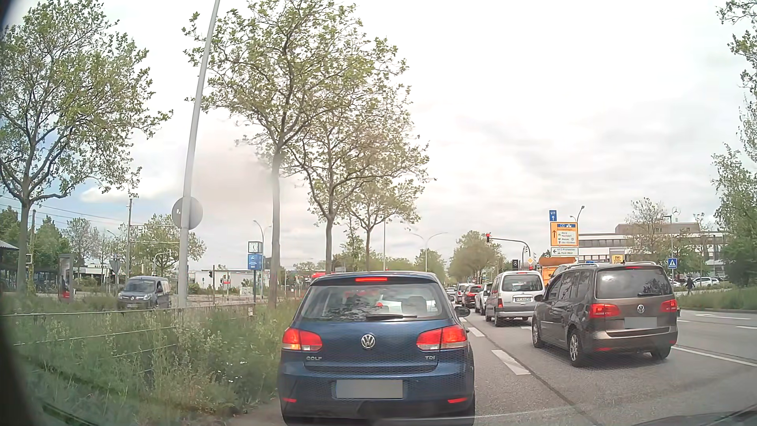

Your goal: Follow the waypoints while adhering to traffic rules and regulations

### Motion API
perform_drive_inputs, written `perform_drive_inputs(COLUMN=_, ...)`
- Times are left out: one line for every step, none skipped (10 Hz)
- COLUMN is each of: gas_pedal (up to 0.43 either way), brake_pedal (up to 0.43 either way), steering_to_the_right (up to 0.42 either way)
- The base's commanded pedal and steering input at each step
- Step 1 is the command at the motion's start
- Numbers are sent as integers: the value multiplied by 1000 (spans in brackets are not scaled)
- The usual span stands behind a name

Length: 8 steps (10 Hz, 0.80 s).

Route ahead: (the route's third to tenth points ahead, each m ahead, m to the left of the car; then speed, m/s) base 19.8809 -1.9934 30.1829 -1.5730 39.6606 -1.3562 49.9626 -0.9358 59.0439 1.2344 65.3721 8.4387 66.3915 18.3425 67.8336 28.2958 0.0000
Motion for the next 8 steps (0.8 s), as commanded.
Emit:
perform_drive_inputs(gas_pedal=0, brake_pedal=274, steering_to_the_right=4)
perform_drive_inputs(gas_pedal=0, brake_pedal=274, steering_to_the_right=5)
perform_drive_inputs(gas_pedal=0, brake_pedal=274, steering_to_the_right=5)
perform_drive_inputs(gas_pedal=0, brake_pedal=274, steering_to_the_right=5)
perform_drive_inputs(gas_pedal=0, brake_pedal=274, steering_to_the_right=5)
perform_drive_inputs(gas_pedal=0, brake_pedal=274, steering_to_the_right=5)
perform_drive_inputs(gas_pedal=0, brake_pedal=274, steering_to_the_right=5)
perform_drive_inputs(gas_pedal=0, brake_pedal=274, steering_to_the_right=5)
